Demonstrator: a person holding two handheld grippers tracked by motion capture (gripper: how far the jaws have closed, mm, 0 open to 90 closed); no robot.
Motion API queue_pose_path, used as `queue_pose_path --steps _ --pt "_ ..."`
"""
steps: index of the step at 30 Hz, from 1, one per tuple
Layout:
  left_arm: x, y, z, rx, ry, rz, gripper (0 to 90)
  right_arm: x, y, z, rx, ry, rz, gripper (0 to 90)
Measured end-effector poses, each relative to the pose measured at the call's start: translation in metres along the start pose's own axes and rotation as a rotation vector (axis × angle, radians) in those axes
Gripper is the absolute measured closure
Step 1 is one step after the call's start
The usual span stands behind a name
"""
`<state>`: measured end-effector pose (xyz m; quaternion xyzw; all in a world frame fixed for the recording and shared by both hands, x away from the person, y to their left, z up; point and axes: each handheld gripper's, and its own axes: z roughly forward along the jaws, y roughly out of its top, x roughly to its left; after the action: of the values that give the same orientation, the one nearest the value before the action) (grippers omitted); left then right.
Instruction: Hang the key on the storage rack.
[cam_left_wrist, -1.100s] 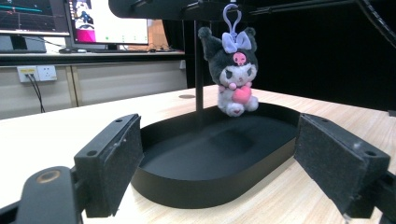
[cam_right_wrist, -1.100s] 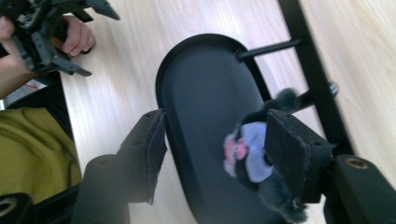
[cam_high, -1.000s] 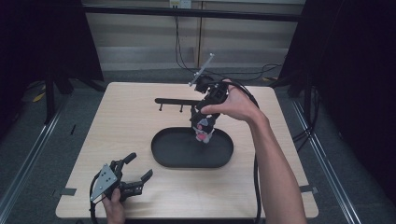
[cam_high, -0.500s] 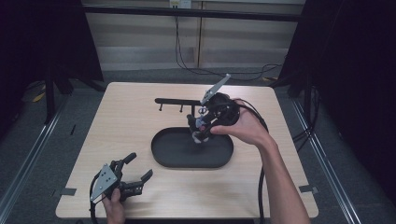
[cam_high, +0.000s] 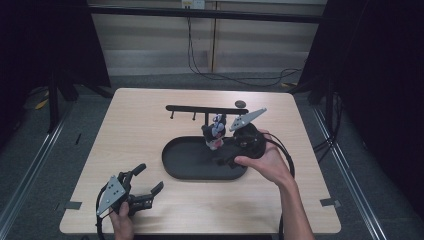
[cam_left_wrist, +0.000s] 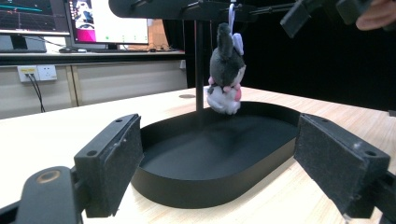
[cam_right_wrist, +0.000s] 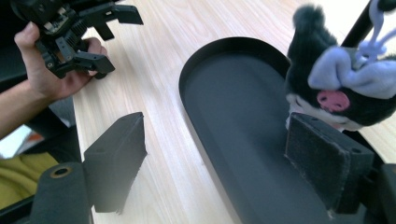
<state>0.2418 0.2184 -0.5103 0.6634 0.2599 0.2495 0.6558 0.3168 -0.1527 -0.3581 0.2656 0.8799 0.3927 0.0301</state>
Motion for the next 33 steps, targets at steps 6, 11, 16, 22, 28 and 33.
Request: queue_pose_path --steps 6,11,16,22,28,33 --pt "0.0 0.0 0.0 0.0 0.0 0.0 15.3 0.008 -0.03 0.001 -0.091 -0.021 0.041 17.9" --pt "0.0 0.0 0.0 0.0 0.002 0.001 15.3 0.012 -0.057 0.008 -0.161 -0.048 0.081 15.6" --pt "0.0 0.0 0.0 0.0 0.001 0.004 15.3 0.018 -0.083 0.017 -0.249 -0.096 0.083 14.1" --pt "0.0 0.0 0.0 0.0 0.001 0.004 15.3 0.026 -0.118 0.027 -0.398 -0.294 0.116 14.1" --pt "0.0 0.0 0.0 -0.001 0.002 0.004 15.3 0.036 -0.144 0.04 -0.532 -0.447 0.123 14.4" --pt "0.0 0.0 0.0 0.0 0.005 0.004 15.3 0.041 -0.158 0.054 -0.599 -0.508 0.132 14.2"
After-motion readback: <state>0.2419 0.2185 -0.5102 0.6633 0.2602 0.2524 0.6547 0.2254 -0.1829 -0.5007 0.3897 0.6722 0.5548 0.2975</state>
